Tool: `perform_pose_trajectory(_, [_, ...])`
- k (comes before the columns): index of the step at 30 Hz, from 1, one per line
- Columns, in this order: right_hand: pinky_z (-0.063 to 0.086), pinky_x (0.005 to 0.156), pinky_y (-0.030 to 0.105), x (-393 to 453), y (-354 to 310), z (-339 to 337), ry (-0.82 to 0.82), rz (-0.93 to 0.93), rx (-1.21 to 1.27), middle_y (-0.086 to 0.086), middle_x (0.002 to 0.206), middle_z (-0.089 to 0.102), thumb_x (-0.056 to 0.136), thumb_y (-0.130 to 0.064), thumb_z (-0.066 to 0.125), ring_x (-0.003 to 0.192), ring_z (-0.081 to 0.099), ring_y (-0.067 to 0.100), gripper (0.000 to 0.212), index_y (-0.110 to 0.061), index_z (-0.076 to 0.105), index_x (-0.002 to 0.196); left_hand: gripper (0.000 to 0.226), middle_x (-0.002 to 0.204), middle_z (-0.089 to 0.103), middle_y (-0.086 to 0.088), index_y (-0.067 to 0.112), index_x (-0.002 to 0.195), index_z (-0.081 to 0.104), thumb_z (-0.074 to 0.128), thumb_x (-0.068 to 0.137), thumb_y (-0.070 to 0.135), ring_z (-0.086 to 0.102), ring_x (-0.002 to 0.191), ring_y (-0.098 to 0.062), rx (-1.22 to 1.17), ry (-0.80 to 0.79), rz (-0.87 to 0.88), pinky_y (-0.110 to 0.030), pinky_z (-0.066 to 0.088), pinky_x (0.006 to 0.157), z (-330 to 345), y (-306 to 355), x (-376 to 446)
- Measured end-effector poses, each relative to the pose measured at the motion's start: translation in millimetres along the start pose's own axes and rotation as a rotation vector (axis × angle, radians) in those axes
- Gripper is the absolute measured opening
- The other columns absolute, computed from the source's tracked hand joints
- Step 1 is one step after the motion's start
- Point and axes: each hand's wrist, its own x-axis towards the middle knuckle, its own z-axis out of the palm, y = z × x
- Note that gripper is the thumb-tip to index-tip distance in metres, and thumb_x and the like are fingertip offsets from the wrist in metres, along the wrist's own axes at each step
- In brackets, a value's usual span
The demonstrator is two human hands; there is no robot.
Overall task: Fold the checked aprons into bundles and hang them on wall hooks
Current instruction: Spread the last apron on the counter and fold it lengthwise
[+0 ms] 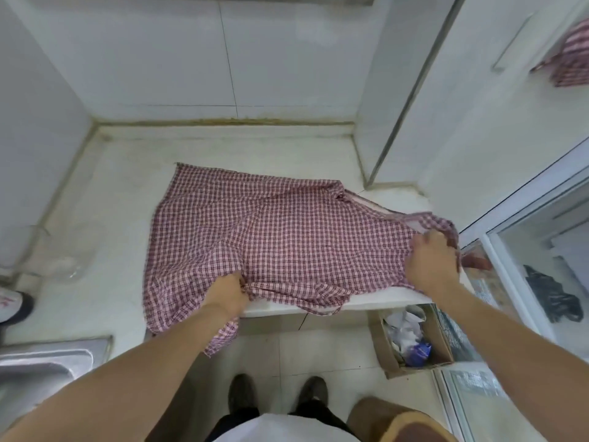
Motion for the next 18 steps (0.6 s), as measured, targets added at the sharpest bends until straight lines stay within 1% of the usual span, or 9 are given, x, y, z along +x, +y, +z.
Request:
perform_pose_trajectory(2, [0.051, 0.092, 0.045, -32, -41, 7, -0.023, -0.224, 0.243, 0.010, 0.116, 0.053, 0.084, -0.026, 0.063, 0.104, 0.054, 0.025, 0.037, -0.011, 0.060, 0.118, 0.016, 0.088, 0.060, 0.001, 0.015, 0.107, 0.056, 0.063, 0.093, 0.019, 0.059, 0.075, -0.012, -0.081, 0.021, 0.018, -0.017, 0.043, 0.061, 1, 11, -3])
perform_pose_trajectory(3, [0.049, 0.097, 0.043, -49, -65, 11, -0.127, -0.326, 0.376, 0.007, 0.121, 0.051, 0.083, -0.037, 0.067, 0.108, 0.052, 0.021, 0.048, -0.015, 0.056, 0.124, 0.008, 0.083, 0.060, 0.002, 0.015, 0.099, 0.057, 0.061, 0.095, 0.020, 0.056, 0.070, -0.011, -0.116, 0.033, 0.030, -0.016, 0.039, 0.057, 0, 17, -4])
perform_pose_trajectory(5, [0.039, 0.107, 0.043, -78, -113, 24, -0.367, -0.448, 0.512, 0.002, 0.135, 0.039, 0.069, -0.067, 0.067, 0.121, 0.041, 0.018, 0.090, -0.024, 0.037, 0.142, 0.018, 0.071, 0.059, 0.002, 0.013, 0.079, 0.058, 0.057, 0.096, 0.019, 0.054, 0.062, -0.011, -0.193, 0.034, 0.049, -0.016, 0.035, 0.050, -1, 28, -6])
perform_pose_trajectory(7, [0.034, 0.106, 0.045, -96, -151, 38, -0.380, -0.424, 0.514, -0.001, 0.136, 0.036, 0.062, -0.077, 0.059, 0.124, 0.036, 0.018, 0.099, -0.028, 0.030, 0.143, 0.030, 0.064, 0.056, 0.003, 0.016, 0.067, 0.056, 0.056, 0.097, 0.017, 0.051, 0.056, -0.009, -0.232, -0.020, 0.084, -0.015, 0.034, 0.047, -5, 35, -9])
perform_pose_trajectory(8, [0.035, 0.105, 0.045, -99, -165, 45, -0.333, -0.369, 0.556, -0.001, 0.132, 0.042, 0.070, -0.071, 0.060, 0.122, 0.040, 0.019, 0.084, -0.027, 0.038, 0.138, 0.030, 0.062, 0.056, 0.003, 0.016, 0.067, 0.057, 0.056, 0.097, 0.017, 0.049, 0.054, -0.009, -0.233, -0.067, 0.103, -0.016, 0.035, 0.048, -8, 37, -10])
perform_pose_trajectory(11, [0.049, 0.092, 0.041, -90, -177, 47, -0.210, -0.197, 0.657, 0.000, 0.106, 0.065, 0.093, -0.027, 0.059, 0.098, 0.061, 0.022, 0.023, -0.018, 0.061, 0.114, 0.012, 0.067, 0.057, 0.010, 0.017, 0.083, 0.066, 0.065, 0.094, 0.022, 0.051, 0.059, -0.004, -0.146, -0.168, 0.200, -0.014, 0.040, 0.056, -19, 34, -17])
perform_pose_trajectory(14, [0.052, 0.072, 0.032, -68, -159, 32, -0.310, -0.232, 0.738, 0.006, 0.095, 0.070, 0.097, -0.007, 0.050, 0.071, 0.061, 0.017, 0.025, -0.011, 0.065, 0.116, 0.017, 0.079, 0.057, 0.010, 0.023, 0.085, 0.055, 0.070, 0.090, 0.015, 0.053, 0.069, -0.003, -0.047, -0.027, 0.167, -0.016, 0.041, 0.062, -31, 19, -20])
perform_pose_trajectory(16, [0.046, 0.070, 0.030, -55, -141, 13, -0.349, -0.273, 0.731, 0.011, 0.097, 0.069, 0.099, -0.004, 0.046, 0.073, 0.061, 0.021, 0.023, -0.009, 0.067, 0.109, 0.023, 0.081, 0.057, 0.004, 0.021, 0.084, 0.050, 0.064, 0.088, 0.004, 0.052, 0.067, -0.006, -0.076, 0.149, 0.074, -0.017, 0.038, 0.056, -41, 9, -22])
perform_pose_trajectory(18, [0.051, 0.079, 0.034, -42, -124, -6, -0.293, -0.283, 0.670, 0.010, 0.102, 0.069, 0.098, -0.003, 0.047, 0.086, 0.065, 0.027, 0.024, -0.008, 0.068, 0.105, 0.021, 0.079, 0.056, 0.004, 0.018, 0.087, 0.050, 0.060, 0.089, -0.001, 0.051, 0.067, -0.010, -0.087, 0.295, 0.019, -0.022, 0.042, 0.062, -56, 2, -22])
